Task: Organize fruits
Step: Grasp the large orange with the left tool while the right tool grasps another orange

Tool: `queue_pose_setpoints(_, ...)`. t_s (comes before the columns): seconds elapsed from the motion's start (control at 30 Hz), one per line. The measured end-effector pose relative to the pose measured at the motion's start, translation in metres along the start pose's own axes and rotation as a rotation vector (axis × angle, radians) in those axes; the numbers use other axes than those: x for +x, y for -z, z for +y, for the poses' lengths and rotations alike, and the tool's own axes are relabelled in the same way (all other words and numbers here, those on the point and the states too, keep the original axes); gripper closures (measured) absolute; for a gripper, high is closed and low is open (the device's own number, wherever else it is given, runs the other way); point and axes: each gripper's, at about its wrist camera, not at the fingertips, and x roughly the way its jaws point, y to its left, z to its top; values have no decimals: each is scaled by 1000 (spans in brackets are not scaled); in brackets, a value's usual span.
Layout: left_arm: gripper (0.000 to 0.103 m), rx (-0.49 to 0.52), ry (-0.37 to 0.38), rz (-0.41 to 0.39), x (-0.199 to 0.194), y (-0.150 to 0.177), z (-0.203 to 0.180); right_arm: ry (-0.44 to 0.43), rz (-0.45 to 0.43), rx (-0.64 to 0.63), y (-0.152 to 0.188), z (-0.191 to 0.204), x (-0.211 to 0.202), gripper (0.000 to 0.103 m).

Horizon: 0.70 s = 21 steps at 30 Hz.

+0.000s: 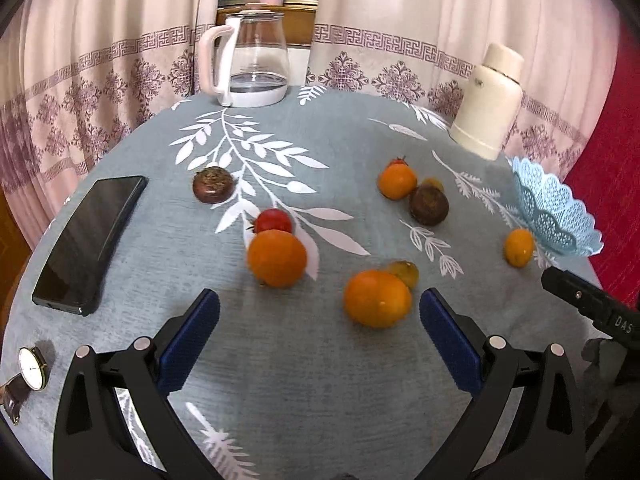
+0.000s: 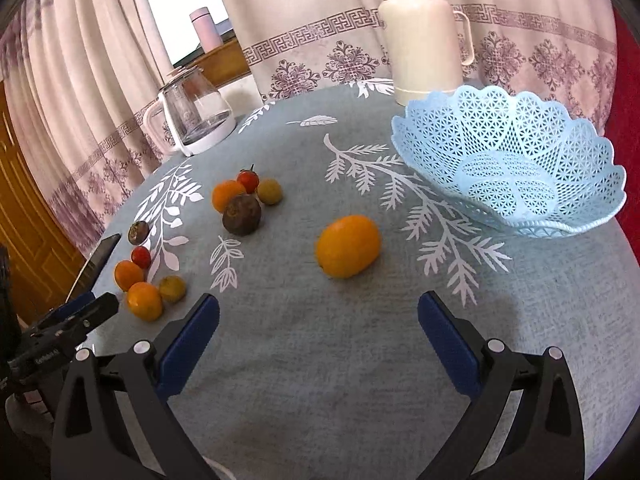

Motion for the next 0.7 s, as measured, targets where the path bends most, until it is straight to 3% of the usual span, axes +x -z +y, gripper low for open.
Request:
queue_pose_setpoints(0.23,3,4,21,19,4,0,3,-17,5,-10,2,0,1,5)
queue_pose_setpoints(0.33,16,-15,17,33,11,-5,8,-25,2,-1,3,-2,0,5)
queue_pose_setpoints(0.53,30,-120,19,40,23,-19,31,-30,7,-4,4,-1,2,5)
queue_pose_setpoints(0.7,47,-140,6,76,41,-23,37,-31,13,-3,3,-1,3,5)
